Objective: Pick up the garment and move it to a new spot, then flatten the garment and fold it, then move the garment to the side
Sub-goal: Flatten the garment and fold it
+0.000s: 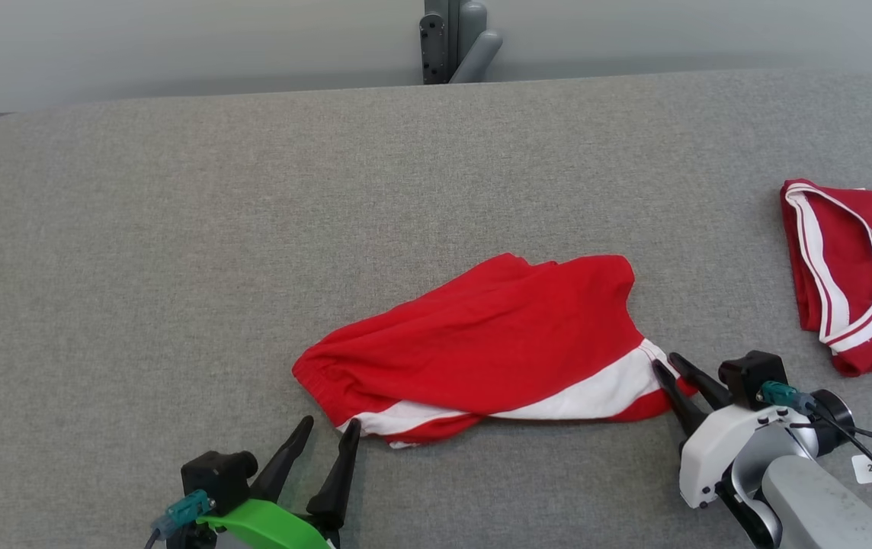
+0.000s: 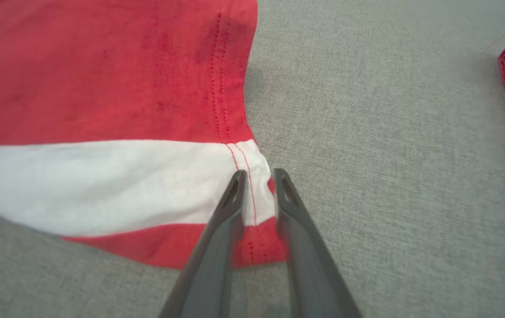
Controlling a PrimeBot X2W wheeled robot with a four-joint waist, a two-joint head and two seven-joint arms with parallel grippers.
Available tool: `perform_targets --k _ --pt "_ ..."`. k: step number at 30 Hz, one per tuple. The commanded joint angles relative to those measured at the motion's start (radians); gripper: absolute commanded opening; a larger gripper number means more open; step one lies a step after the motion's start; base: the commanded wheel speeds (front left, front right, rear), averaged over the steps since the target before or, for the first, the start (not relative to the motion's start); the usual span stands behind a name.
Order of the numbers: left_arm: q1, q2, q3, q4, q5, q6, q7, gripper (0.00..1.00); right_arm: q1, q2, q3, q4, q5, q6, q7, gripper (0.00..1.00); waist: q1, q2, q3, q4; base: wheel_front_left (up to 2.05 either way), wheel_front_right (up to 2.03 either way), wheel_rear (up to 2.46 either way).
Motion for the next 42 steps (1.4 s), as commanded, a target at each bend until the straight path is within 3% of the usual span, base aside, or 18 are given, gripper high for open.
perform_targets --k 1,15,22,42 --pt "-0.013 0.007 0.002 0.004 -0.009 -0.002 -0.002 1.0 -0.01 -0.007 0.002 0.004 0.008 -0.001 -0.007 0.29 0.0 -0.0001 0.0 0.0 0.0 0.0 0.0" --pt "-0.022 0.013 -0.01 -0.006 -0.012 0.005 0.008 1.0 -0.021 -0.003 0.018 0.034 0.029 -0.001 -0.015 0.27 0.0 -0.0001 0.001 0.002 0.0 0.0 0.0" --pt "-0.02 0.02 -0.014 -0.017 -0.016 0.011 0.015 1.0 -0.023 0.001 0.032 0.048 0.045 -0.001 -0.017 0.0 0.0 -0.0001 -0.001 0.007 0.0 0.0 0.0" --pt "0.027 0.048 -0.044 -0.076 -0.053 0.009 0.086 1.0 -0.026 -0.012 0.052 0.055 0.09 -0.001 -0.028 0.0 0.0 -0.0001 -0.011 -0.003 0.0 0.0 0.0"
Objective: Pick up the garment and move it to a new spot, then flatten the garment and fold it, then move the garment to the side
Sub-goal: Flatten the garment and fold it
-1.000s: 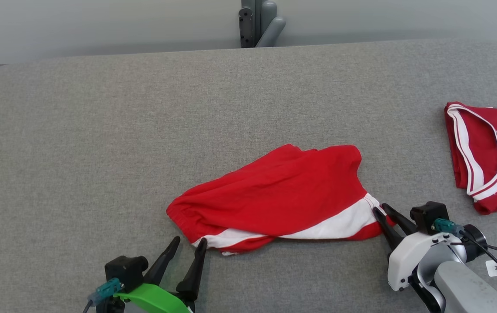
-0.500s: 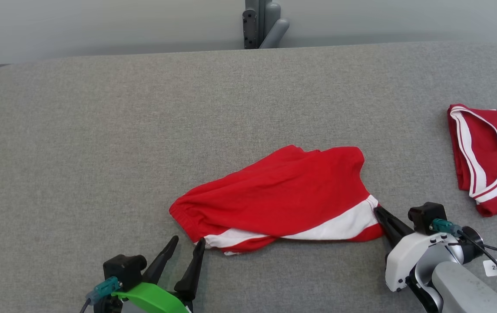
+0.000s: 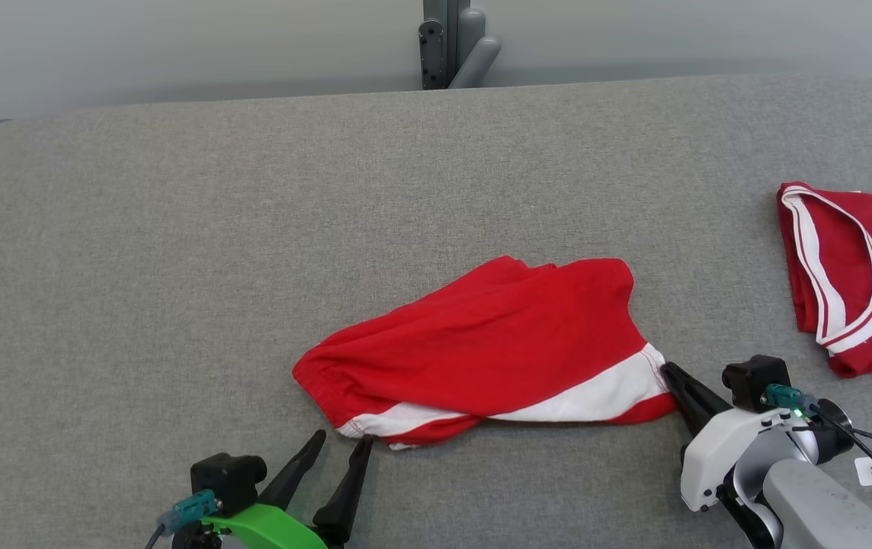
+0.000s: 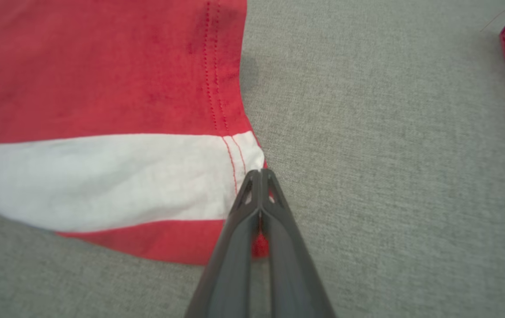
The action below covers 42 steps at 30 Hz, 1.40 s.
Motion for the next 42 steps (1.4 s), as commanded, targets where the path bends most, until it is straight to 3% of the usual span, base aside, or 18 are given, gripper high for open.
perform_targets --k 1,15,16,17,18,25,27,37,42 --pt "0.006 0.01 0.001 -0.003 -0.007 -0.005 0.0 1.0 -0.006 -0.006 0.0 -0.004 0.005 -0.001 -0.007 0.0 0.0 0.0 0.0 -0.001 0.0 0.0 0.0" --pt "-0.057 -0.01 -0.024 0.067 -0.05 -0.013 0.003 1.0 -0.014 -0.018 0.006 -0.028 0.01 -0.001 -0.001 0.0 0.0 0.0 0.006 -0.022 0.0 0.0 0.0" --pt "-0.061 -0.009 -0.03 0.071 -0.051 -0.014 0.005 0.88 -0.013 -0.019 0.006 -0.029 0.01 -0.001 0.0 0.0 0.0 0.0 0.006 -0.023 0.0 0.0 0.0" --pt "-0.065 -0.007 -0.036 0.075 -0.053 -0.015 0.003 0.61 -0.013 -0.02 0.006 -0.031 0.01 -0.001 0.001 0.0 0.0 0.0 0.007 -0.025 0.0 0.0 0.0" --pt "-0.069 -0.004 -0.041 0.077 -0.055 -0.015 0.0 0.47 -0.013 -0.021 0.007 -0.032 0.01 -0.001 0.002 0.0 0.0 0.0 0.007 -0.026 0.0 0.0 0.0" --pt "-0.09 0.01 -0.074 0.076 -0.069 -0.016 -0.016 0.2 -0.01 -0.026 0.002 -0.043 0.008 -0.001 0.008 0.0 0.0 0.0 0.005 -0.033 0.0 0.0 0.0" --pt "-0.092 0.017 -0.086 0.067 -0.074 -0.016 -0.019 0.0 -0.007 -0.028 0.0 -0.045 0.007 -0.001 0.007 0.0 0.0 0.0 0.004 -0.034 0.0 0.0 0.0" --pt "-0.104 0.067 -0.139 -0.007 -0.116 -0.016 0.004 0.0 -0.008 -0.039 -0.021 -0.086 0.021 -0.001 0.003 0.0 0.0 0.0 0.0 -0.035 0.0 0.0 0.0" --pt "-0.123 0.166 -0.143 -0.174 -0.193 -0.016 0.095 0.0 -0.031 -0.083 -0.072 -0.188 0.068 -0.001 0.023 0.0 0.0 0.0 0.012 -0.034 0.0 0.0 0.0"
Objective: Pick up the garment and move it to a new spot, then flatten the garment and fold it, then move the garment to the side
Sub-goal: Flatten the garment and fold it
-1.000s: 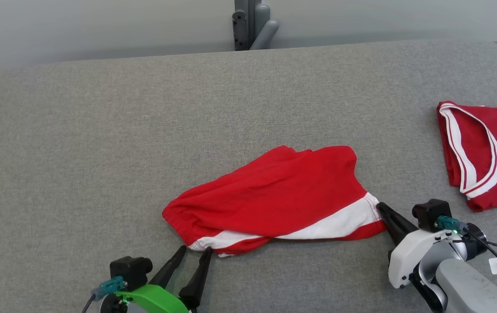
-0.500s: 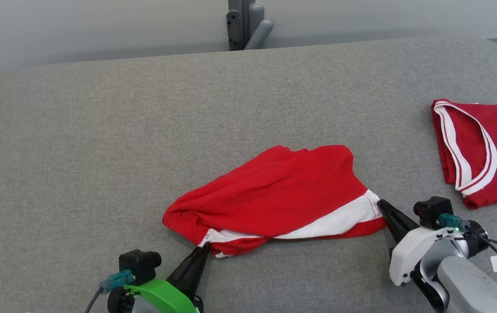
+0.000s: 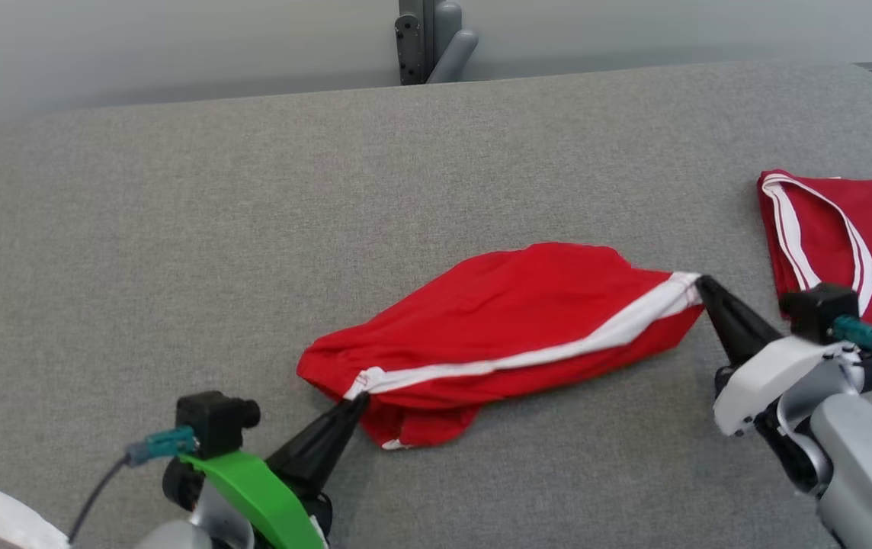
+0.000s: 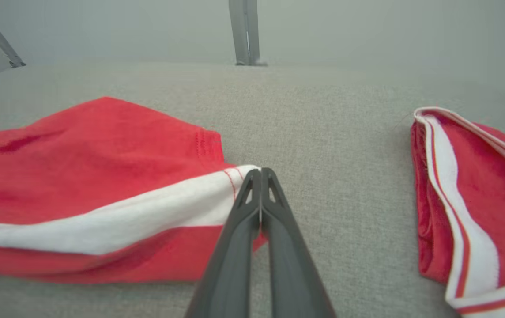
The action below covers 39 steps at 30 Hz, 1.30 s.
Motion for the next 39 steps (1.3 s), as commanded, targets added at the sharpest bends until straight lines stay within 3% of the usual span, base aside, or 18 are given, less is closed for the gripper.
perform_targets --k 1,9,15,19,20,24,32,36,39 --pt "-0.023 0.026 0.007 -0.03 -0.016 -0.004 0.015 0.0 -0.012 -0.013 -0.01 -0.02 0.013 -0.001 0.008 0.0 0.0 0.0 0.006 0.002 0.0 0.0 0.0" --pt "-0.152 0.274 0.086 -0.385 -0.177 -0.004 0.256 0.0 -0.058 -0.112 -0.122 -0.309 0.16 -0.001 0.127 0.0 0.0 0.0 0.088 0.007 0.0 0.0 0.0" --pt "-0.423 0.359 0.156 -0.468 -0.305 0.001 0.49 0.0 -0.206 -0.168 -0.207 -0.449 0.228 -0.001 0.235 0.0 0.0 0.0 0.223 0.013 0.0 0.0 0.0" --pt "-0.684 0.318 0.179 -0.386 -0.352 0.026 0.632 0.0 -0.385 -0.166 -0.238 -0.456 0.222 -0.001 0.29 0.0 0.0 0.0 0.314 0.01 0.0 0.0 0.0" --pt "-0.818 0.276 0.181 -0.314 -0.34 0.038 0.671 0.0 -0.484 -0.143 -0.246 -0.432 0.215 -0.001 0.298 0.0 0.0 0.0 0.349 0.007 0.0 0.0 0.0" --pt "-1.052 0.191 0.178 -0.143 -0.253 0.048 0.666 0.0 -0.69 -0.087 -0.254 -0.356 0.165 -0.001 0.283 0.0 0.0 0.0 0.406 -0.01 0.0 0.0 0.0" --pt "-1.321 0.069 0.142 0.173 0.002 0.011 0.396 0.0 -0.966 0.01 -0.256 -0.205 0.078 -0.001 0.161 0.0 0.0 0.0 0.455 -0.045 0.0 0.0 0.0" --pt "-1.304 0.053 0.113 0.242 0.044 -0.002 0.232 0.0 -0.917 0.026 -0.217 -0.219 0.091 -0.001 0.091 0.0 0.0 0.0 0.445 -0.06 0.0 0.0 0.0" --pt "-1.245 0.07 0.065 0.212 0.033 -0.003 0.174 0.0 -0.831 0.019 -0.176 -0.249 0.11 -0.001 0.067 0.0 0.0 0.0 0.427 -0.069 0.0 0.0 0.0"
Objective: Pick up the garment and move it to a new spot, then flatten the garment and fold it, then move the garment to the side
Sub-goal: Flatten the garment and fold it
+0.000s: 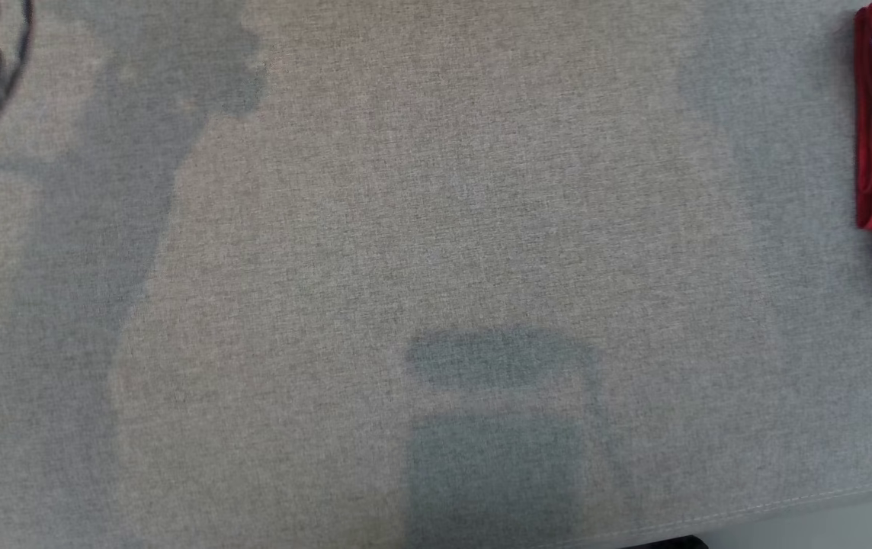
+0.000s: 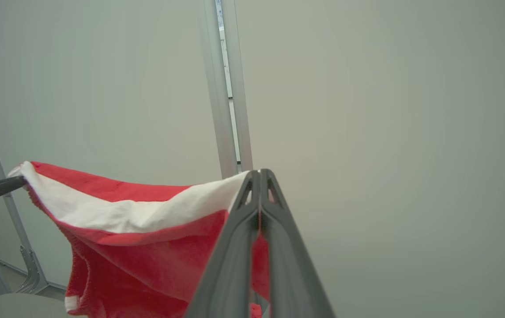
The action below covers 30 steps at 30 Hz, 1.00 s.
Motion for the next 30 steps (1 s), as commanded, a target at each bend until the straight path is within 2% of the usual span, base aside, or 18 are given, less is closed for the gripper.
perform_targets --k 1,7,8,11,14,19,24,30 --pt "0.07 0.02 -0.035 -0.032 -0.019 -0.004 -0.02 0.0 0.079 -0.014 0.017 -0.021 0.017 -0.001 -0.017 0.0 -0.0002 0.0 -0.023 -0.012 0.0 0.0 0.0" --pt "0.425 0.208 -0.223 -0.241 -0.079 -0.003 -0.118 0.0 0.49 -0.061 0.063 -0.126 0.064 -0.001 -0.069 0.0 -0.0002 0.0 -0.085 -0.016 0.0 0.0 0.0" --pt "0.541 0.268 -0.266 -0.282 -0.076 -0.003 -0.142 0.0 0.622 -0.073 0.057 -0.147 0.062 0.0 -0.077 0.0 -0.0002 0.0 -0.104 -0.012 0.0 0.0 0.0" --pt "0.691 0.311 -0.319 -0.327 -0.077 0.011 -0.176 0.0 0.786 -0.071 0.045 -0.159 0.054 0.0 -0.092 0.0 -0.0002 0.0 -0.133 -0.008 0.0 0.0 0.0" --pt "0.813 0.314 -0.367 -0.351 -0.066 0.046 -0.211 0.0 0.915 -0.06 0.028 -0.145 0.037 0.0 -0.106 0.0 -0.0002 0.0 -0.166 -0.001 0.0 0.0 0.0" --pt "0.989 0.274 -0.423 -0.328 -0.084 0.099 -0.293 0.0 1.078 -0.049 0.03 -0.119 0.005 0.0 -0.117 0.0 -0.0002 0.0 -0.228 0.003 0.0 0.0 0.0" --pt "1.154 0.225 -0.428 -0.307 -0.126 0.156 -0.369 0.0 1.234 -0.059 0.008 -0.105 -0.022 -0.001 -0.125 0.0 -0.0002 0.0 -0.296 0.008 0.0 0.0 0.0" --pt "1.315 0.171 -0.442 -0.333 -0.12 0.21 -0.391 0.0 1.42 -0.062 -0.079 -0.133 -0.03 -0.001 -0.129 0.0 -0.0002 0.0 -0.345 0.031 0.0 0.0 0.0"
